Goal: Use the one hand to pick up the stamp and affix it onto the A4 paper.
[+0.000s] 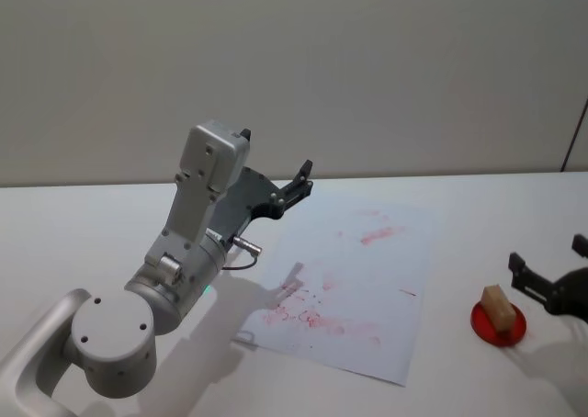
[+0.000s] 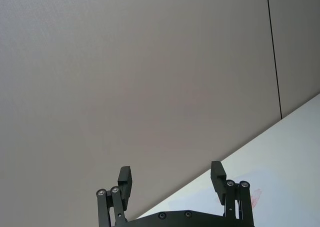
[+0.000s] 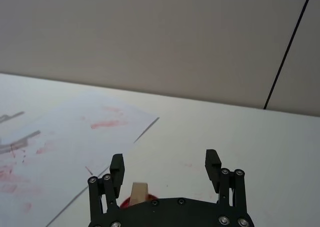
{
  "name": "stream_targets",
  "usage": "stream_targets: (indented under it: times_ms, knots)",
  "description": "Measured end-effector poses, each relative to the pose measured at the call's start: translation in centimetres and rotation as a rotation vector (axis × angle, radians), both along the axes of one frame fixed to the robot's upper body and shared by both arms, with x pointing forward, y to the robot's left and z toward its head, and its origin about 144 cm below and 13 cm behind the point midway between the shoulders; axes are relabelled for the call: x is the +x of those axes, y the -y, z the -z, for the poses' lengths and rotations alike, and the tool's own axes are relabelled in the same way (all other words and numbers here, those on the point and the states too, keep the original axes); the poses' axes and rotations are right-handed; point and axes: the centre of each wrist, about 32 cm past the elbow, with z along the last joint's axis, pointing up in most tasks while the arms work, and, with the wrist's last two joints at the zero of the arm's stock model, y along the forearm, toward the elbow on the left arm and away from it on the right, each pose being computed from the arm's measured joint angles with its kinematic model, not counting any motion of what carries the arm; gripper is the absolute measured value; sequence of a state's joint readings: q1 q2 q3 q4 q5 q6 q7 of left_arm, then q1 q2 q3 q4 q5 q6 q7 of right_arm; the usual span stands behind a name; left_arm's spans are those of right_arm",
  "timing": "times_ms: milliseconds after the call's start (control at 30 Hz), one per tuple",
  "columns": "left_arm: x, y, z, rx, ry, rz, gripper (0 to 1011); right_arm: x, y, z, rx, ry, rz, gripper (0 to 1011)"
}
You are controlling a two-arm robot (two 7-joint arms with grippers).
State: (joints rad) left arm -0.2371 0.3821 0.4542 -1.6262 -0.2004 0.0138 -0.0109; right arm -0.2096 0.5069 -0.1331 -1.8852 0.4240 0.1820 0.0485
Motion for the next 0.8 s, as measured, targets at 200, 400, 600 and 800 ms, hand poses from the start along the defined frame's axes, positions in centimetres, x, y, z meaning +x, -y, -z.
stream_targets:
  times_ms: [200,400,600,800]
  knots:
    - [0.00,0.00,0.00,0.000,0.000,0.000,1001,-0.52,0.37,0.08,-0.029,-0.069,-0.024,1001]
    - [0.00,0.00,0.00,0.000,0.000,0.000,1001,-0.72,0.39,0.19,-0.056,-0.123,-0.042,1001]
    - [0.00,0.00,0.00,0.000,0.000,0.000,1001,-0.72,0.11,0.39,-0.082,-0.167,-0.057,1001]
    - [0.00,0.00,0.00,0.000,0.000,0.000,1001,-0.38,-0.38,0.66,-0.099,-0.196,-0.069,1001]
